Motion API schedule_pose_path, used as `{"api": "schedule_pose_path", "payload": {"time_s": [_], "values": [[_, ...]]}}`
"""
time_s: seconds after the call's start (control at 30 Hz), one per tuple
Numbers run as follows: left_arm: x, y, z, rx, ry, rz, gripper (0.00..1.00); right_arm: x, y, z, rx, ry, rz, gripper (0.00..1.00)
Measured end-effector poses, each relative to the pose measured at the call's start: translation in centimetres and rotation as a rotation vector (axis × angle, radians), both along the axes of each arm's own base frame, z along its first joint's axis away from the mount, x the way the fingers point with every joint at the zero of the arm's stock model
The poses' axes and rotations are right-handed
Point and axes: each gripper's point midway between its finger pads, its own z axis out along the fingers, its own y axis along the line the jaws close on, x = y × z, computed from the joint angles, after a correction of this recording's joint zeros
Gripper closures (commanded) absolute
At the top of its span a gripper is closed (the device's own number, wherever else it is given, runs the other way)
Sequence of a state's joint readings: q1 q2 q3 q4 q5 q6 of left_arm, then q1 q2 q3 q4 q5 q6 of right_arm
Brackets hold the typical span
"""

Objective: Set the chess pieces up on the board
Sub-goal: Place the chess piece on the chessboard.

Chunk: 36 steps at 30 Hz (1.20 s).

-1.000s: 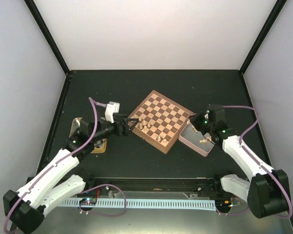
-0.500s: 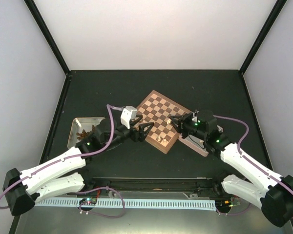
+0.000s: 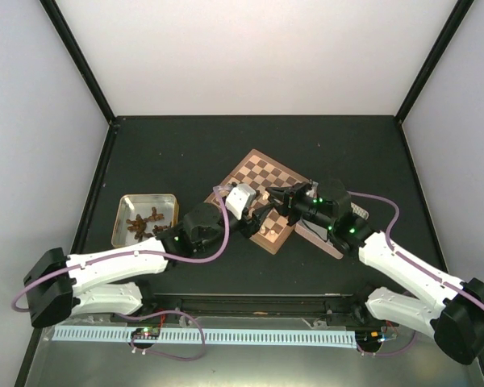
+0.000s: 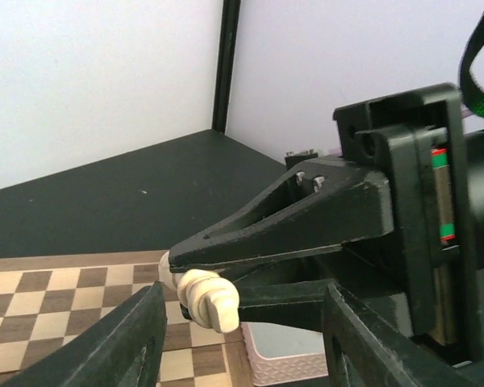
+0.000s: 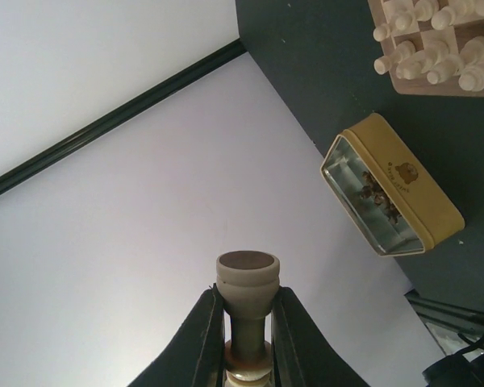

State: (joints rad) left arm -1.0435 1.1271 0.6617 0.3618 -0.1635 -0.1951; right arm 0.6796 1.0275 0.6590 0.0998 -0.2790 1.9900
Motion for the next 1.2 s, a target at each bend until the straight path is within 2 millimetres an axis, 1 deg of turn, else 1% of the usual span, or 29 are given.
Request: {"api": "schedule_pose_path", "payload": {"time_s": [0.2, 0.4, 0.53, 0.6, 0.67, 0.73, 0.77, 0.87, 0.9, 0.97, 1.07, 1.2], "values": [[1.0, -0.3, -0.5, 0.030, -0.033, 0.042, 0.64, 0.0, 0.2, 0.7, 0.028, -0.007, 0.000, 0.95], [1.3, -0.5, 0.0, 0.025, -0.050, 0.058, 0.66, 0.3, 0.3, 0.7, 0.038, -0.005, -0.006, 0.95], [1.6, -0.4, 0.2, 0.023, -0.056, 0.070, 0.80, 0.3, 0.4, 0.8, 0.043, -0.008, -0.001, 0.95], [1.8, -0.4, 0.3, 0.026, -0.058, 0.080, 0.88, 0.2, 0.4, 0.9, 0.046, -0.010, 0.002, 0.93], [2.0, -0.4, 0.4, 0.029, -0.061, 0.089, 0.94, 0.4, 0.3, 1.0, 0.050, -0.014, -0.006, 0.89], [2.0, -0.4, 0.4, 0.030, -0.062, 0.091, 0.97, 0.5, 0.3, 1.1, 0.051, -0.017, -0.010, 0.81], [2.0, -0.4, 0.4, 0.032, -0.060, 0.090, 0.98, 0.5, 0.3, 1.0, 0.051, -0.018, -0.010, 0.75], [2.0, -0.6, 0.6, 0.034, -0.046, 0.084, 0.98, 0.3, 0.4, 1.0, 0.043, -0.033, 0.003, 0.53], [2.0, -0.7, 0.7, 0.035, -0.039, 0.084, 0.98, 0.2, 0.5, 1.1, 0.038, -0.044, 0.009, 0.49], [2.0, -0.8, 1.0, 0.045, -0.017, 0.085, 0.98, 0.2, 0.3, 1.1, 0.023, -0.065, 0.007, 0.42], [2.0, -0.6, 1.0, 0.073, 0.016, 0.089, 0.98, -0.1, -0.6, 1.0, -0.009, -0.106, -0.013, 0.34], [1.8, 0.5, -0.1, 0.144, 0.094, 0.103, 0.97, -0.5, -3.5, 0.4, -0.114, -0.194, -0.099, 0.31]]}}
